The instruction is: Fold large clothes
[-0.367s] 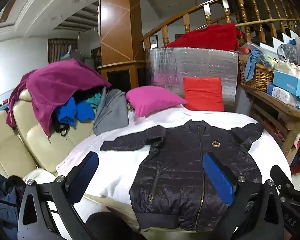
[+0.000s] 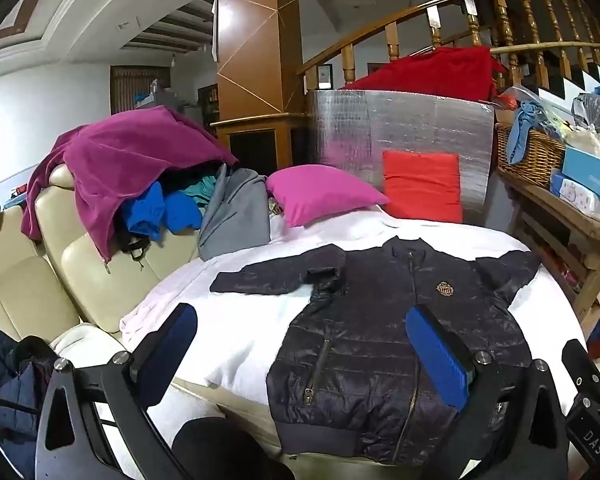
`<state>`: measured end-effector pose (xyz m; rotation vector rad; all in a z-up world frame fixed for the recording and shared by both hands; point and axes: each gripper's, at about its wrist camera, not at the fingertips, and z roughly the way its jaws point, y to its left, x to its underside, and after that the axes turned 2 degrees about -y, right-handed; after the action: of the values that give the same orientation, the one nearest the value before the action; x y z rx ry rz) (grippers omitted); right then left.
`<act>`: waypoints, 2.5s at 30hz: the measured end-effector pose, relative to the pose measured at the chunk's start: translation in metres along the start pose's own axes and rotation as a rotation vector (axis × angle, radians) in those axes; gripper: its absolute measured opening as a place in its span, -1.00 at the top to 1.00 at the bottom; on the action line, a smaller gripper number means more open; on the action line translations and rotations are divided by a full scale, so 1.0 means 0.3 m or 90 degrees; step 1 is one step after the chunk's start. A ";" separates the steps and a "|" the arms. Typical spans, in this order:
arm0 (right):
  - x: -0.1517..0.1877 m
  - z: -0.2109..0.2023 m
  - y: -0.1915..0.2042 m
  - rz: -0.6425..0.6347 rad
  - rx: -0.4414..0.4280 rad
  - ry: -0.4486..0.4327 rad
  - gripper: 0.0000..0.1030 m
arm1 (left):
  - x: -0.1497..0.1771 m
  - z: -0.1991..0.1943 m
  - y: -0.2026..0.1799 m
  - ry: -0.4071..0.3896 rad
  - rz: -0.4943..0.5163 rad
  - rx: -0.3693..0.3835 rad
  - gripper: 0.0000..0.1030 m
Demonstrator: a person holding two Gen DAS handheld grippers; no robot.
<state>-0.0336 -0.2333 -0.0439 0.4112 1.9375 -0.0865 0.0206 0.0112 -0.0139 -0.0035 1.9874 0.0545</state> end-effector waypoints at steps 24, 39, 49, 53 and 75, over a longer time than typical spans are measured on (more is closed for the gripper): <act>0.010 0.013 0.083 0.001 0.001 0.030 -1.00 | 0.013 0.018 -0.013 0.008 0.026 -0.007 -1.00; 0.025 0.043 0.080 0.006 0.000 0.051 -1.00 | 0.028 0.035 -0.022 0.017 0.030 -0.008 -1.00; 0.030 0.054 0.081 0.005 0.002 0.056 -1.00 | 0.032 0.044 -0.019 0.020 0.029 -0.009 -1.00; 0.031 0.057 0.082 0.004 0.003 0.058 -1.00 | 0.036 0.049 -0.018 0.022 0.027 -0.010 -1.00; -0.014 0.284 0.053 0.003 0.031 0.090 -1.00 | 0.047 0.272 -0.060 0.073 0.041 -0.038 -1.00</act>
<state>0.0481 -0.2407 -0.0718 0.4639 2.0773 -0.1039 0.0902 -0.0032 -0.0604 0.0193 2.1001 0.1583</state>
